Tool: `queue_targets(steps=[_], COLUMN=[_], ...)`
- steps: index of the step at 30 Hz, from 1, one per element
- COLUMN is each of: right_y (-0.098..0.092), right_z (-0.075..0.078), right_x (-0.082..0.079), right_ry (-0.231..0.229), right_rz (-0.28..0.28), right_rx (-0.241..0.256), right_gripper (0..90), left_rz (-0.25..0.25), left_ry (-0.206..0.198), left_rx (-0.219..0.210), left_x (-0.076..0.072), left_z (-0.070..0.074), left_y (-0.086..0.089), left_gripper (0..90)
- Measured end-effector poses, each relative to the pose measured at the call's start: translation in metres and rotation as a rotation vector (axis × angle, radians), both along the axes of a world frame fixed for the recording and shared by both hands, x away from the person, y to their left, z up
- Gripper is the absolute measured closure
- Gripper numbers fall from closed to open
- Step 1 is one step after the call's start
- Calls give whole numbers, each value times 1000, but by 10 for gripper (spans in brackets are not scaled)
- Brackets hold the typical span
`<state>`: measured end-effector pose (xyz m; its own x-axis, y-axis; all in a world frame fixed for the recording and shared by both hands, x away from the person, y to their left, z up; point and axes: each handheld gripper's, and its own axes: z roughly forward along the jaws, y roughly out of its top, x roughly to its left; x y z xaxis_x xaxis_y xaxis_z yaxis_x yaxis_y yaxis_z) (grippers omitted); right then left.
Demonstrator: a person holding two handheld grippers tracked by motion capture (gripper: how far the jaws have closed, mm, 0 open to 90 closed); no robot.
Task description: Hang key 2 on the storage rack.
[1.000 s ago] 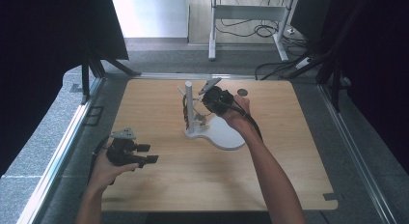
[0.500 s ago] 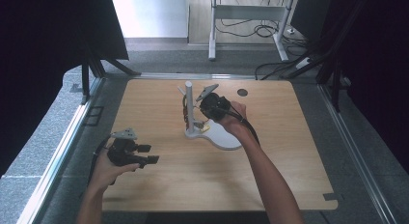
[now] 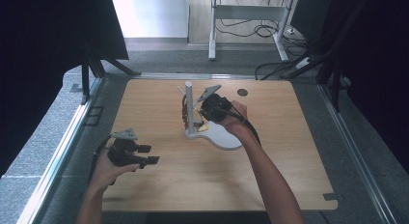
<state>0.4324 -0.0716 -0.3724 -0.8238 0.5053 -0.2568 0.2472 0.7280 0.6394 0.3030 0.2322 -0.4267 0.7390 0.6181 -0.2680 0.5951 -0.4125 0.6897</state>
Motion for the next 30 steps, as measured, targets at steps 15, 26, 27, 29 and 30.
queue_targets(steps=[15,26,27,29,30], right_y=[-42,-95,-101,-110,-113], right_z=[17,8,5,1,-1], right_x=[-19,-39,-41,-45,-46], right_ry=[2,21,23,30,33], right_rz=[-39,-82,-88,-97,-101], right_rx=[131,220,226,236,240], right_gripper=[641,626,624,621,620], left_rz=[6,7,6,6,5], left_ry=[-8,-5,-4,-3,-3], left_rx=[0,6,7,10,9], left_x=[-1,-1,-1,-1,-1], left_z=[0,-1,-1,-2,-2], left_y=[-1,-6,-6,-7,-7], left_gripper=[370,370,371,370,371])
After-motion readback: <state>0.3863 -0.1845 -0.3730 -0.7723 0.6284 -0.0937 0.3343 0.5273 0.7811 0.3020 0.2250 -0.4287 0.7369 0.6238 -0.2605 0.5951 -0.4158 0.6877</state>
